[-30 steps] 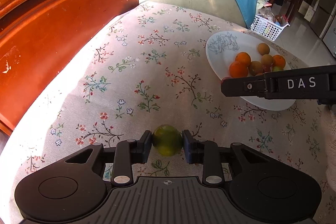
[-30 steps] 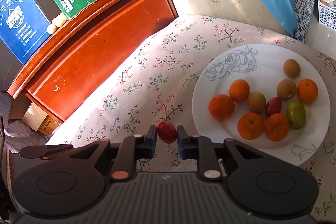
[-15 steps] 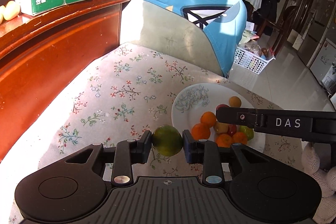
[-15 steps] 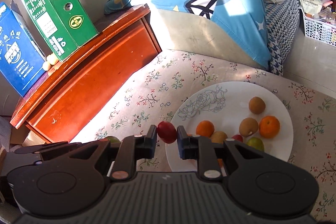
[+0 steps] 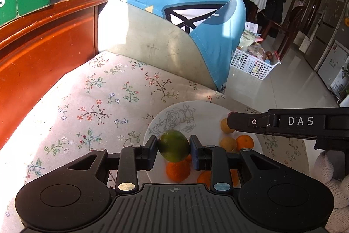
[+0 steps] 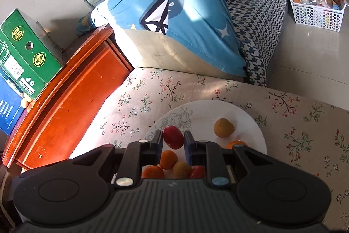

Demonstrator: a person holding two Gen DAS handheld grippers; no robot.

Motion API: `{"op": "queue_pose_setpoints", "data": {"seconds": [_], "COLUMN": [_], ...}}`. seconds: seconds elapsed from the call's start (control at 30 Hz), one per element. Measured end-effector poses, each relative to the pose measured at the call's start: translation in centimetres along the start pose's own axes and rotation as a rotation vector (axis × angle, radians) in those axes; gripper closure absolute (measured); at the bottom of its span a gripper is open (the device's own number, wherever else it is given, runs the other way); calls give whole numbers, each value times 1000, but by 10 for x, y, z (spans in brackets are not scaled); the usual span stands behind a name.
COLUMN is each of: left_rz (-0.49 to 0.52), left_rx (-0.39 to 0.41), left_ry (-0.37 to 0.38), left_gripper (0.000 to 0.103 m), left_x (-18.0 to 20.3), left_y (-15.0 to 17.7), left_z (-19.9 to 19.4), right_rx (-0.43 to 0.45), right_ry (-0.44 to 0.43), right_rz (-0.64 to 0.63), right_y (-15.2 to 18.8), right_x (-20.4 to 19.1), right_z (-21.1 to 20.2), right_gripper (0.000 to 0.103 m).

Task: Organize fruits
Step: 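Lower the lime and tomato onto the plate and open both grippers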

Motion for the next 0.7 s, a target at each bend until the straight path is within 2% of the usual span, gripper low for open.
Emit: {"op": "queue_pose_setpoints", "data": {"seconds": [0.33,0.57,0.7], "left_rz": [-32,-24,-12], "left_rx": [-40,-45,-49], "left_ry": [-30,-51,-68], "left_gripper": [74,74,69], "left_x": [2,5,9], "left_y": [2,-1,-2], "left_z": [31,32,28], "right_rx": [-68,-76,-65], "right_ry": [35,58,69], "right_rz": [19,10,-4], "right_y": [12,13,11], "right_x": [11,12,11], "right_z": [18,23,21], "right_gripper": [83,79,75]}}
Point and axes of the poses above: each gripper's, at about its wrist camera, not at the fingertips, and z roughly the way its jaws point, x to its right, y to its underside, the point moved 3 cm from there along z, roughly the way its jaws point, and after that the axes turned 3 degrees about x, right-handed, at the moved point
